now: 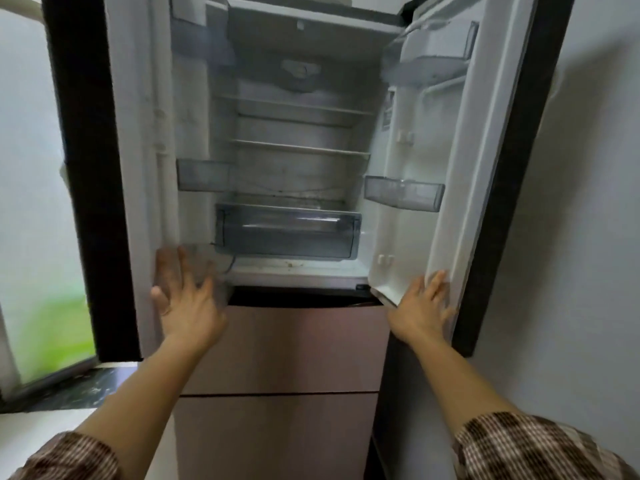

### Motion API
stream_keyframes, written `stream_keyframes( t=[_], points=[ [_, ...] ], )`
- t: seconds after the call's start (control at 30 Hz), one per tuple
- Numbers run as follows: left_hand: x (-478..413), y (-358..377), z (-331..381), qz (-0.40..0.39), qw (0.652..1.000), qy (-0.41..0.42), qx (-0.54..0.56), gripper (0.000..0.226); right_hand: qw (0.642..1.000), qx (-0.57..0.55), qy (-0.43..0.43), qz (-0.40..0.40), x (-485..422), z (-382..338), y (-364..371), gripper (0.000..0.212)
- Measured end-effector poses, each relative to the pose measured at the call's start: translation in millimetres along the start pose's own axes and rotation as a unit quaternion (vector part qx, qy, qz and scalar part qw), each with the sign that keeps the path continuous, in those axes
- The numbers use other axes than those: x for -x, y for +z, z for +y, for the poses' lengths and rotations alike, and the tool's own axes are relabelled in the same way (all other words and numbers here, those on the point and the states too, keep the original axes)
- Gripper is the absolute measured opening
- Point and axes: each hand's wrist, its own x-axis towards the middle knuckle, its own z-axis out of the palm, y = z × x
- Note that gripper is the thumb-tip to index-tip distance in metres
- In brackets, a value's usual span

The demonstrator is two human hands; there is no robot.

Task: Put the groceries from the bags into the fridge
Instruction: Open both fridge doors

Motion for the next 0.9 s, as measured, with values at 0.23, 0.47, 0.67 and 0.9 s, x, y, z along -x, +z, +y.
stream_keyframes(
  t=[0.23,0.47,0.67,0.9],
  points=[
    [-14.3,-6.2,-18.4,-0.091,0.982,-0.162,0.040,0.076,0.999,-0.024,0.045,-0.012,-14.8,19.2,-16.8,0.096],
    [-24.6,3.3,-54.0,-0.039,0.972,-0.207,0.102,0.087,0.998,-0.035,0.051,-0.005,-19.3,27.0,-1.2,0.092],
    [-24.6,-5.4,-61.8,-0.063,0.973,-0.194,0.109,0.089,0.998,-0.048,0.042,-0.001,-10.5,12.2,0.3,0.088],
    [1.8,-36.1,-45.7,-0.038,0.986,-0.102,0.126,0.080,0.986,-0.094,-0.138,-0.023,36.9,-56.8,11.8,0.070]
  ],
)
